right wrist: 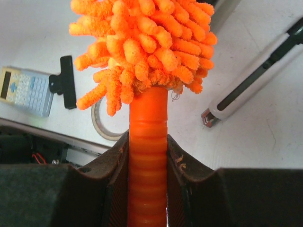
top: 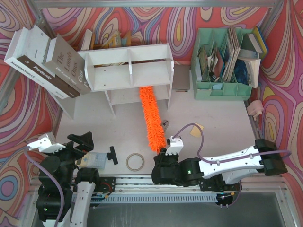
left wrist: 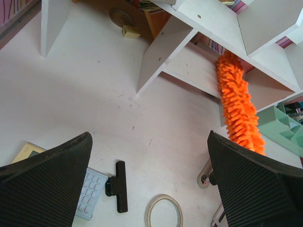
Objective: Dust the bookshelf with a duster
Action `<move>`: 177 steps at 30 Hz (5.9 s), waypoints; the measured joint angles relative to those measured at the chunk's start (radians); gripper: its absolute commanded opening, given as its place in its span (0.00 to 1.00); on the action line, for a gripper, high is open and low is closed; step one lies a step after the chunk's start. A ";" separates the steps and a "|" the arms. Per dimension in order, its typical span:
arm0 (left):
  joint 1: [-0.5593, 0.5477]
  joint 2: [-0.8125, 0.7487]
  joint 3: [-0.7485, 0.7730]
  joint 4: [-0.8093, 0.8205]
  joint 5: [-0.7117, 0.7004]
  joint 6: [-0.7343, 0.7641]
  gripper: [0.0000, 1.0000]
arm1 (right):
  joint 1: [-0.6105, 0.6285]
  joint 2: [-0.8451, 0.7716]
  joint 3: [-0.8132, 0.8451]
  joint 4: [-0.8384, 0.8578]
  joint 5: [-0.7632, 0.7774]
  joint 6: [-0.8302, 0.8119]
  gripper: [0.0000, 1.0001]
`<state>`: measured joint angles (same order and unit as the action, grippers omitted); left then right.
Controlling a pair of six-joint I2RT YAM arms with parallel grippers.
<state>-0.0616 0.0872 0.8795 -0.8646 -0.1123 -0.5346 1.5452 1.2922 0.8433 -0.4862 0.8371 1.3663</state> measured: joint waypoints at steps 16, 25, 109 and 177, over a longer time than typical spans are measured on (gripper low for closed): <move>0.000 0.033 0.000 0.000 0.000 0.000 0.98 | 0.000 0.006 -0.034 0.047 0.021 0.000 0.00; 0.000 0.045 0.000 0.000 -0.001 0.000 0.98 | -0.003 0.009 -0.055 0.279 -0.058 -0.267 0.00; 0.000 0.043 0.000 0.000 -0.003 0.000 0.98 | -0.047 0.111 0.013 0.291 -0.179 -0.323 0.00; 0.000 0.037 0.000 0.000 -0.004 0.000 0.98 | -0.051 -0.084 -0.056 0.213 -0.219 -0.470 0.00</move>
<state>-0.0616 0.1242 0.8799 -0.8646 -0.1162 -0.5350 1.4940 1.2083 0.7872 -0.2729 0.6186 0.8967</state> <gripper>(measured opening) 0.984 0.331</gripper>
